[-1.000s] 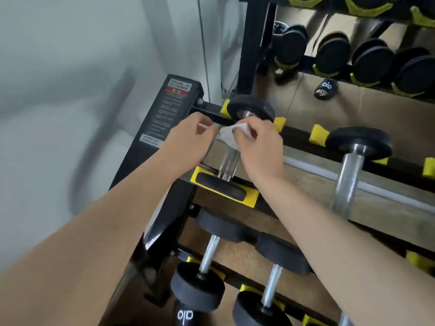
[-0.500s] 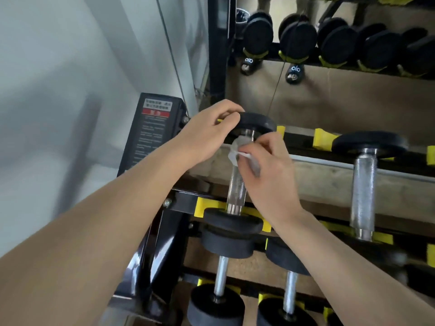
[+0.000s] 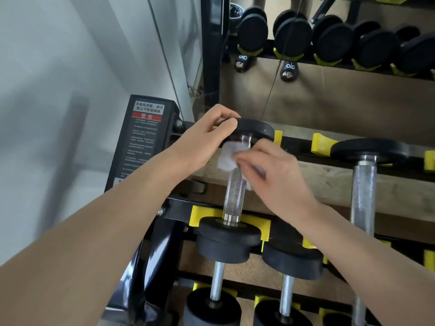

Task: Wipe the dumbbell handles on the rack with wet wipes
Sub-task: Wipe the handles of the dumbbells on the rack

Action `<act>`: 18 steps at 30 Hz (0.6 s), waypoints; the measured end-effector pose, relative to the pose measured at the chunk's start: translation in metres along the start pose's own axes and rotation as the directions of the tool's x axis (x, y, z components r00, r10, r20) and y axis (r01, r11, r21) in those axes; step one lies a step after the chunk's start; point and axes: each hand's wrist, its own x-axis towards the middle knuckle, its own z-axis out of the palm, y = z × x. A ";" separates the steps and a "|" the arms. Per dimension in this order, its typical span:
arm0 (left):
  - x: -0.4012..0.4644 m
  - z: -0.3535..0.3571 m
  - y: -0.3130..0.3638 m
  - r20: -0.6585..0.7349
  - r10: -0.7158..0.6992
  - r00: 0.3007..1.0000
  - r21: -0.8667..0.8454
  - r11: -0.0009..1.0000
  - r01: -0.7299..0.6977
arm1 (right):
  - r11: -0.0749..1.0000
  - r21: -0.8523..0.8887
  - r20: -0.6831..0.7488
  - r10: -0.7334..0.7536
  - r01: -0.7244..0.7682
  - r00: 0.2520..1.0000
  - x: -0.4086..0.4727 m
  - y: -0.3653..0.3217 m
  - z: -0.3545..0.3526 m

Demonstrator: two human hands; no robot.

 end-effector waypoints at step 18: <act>0.001 0.005 -0.003 -0.023 0.010 1.000 -0.068 0.998 -0.011 | 0.983 -0.183 0.171 0.015 0.017 0.985 0.010 -0.001 0.000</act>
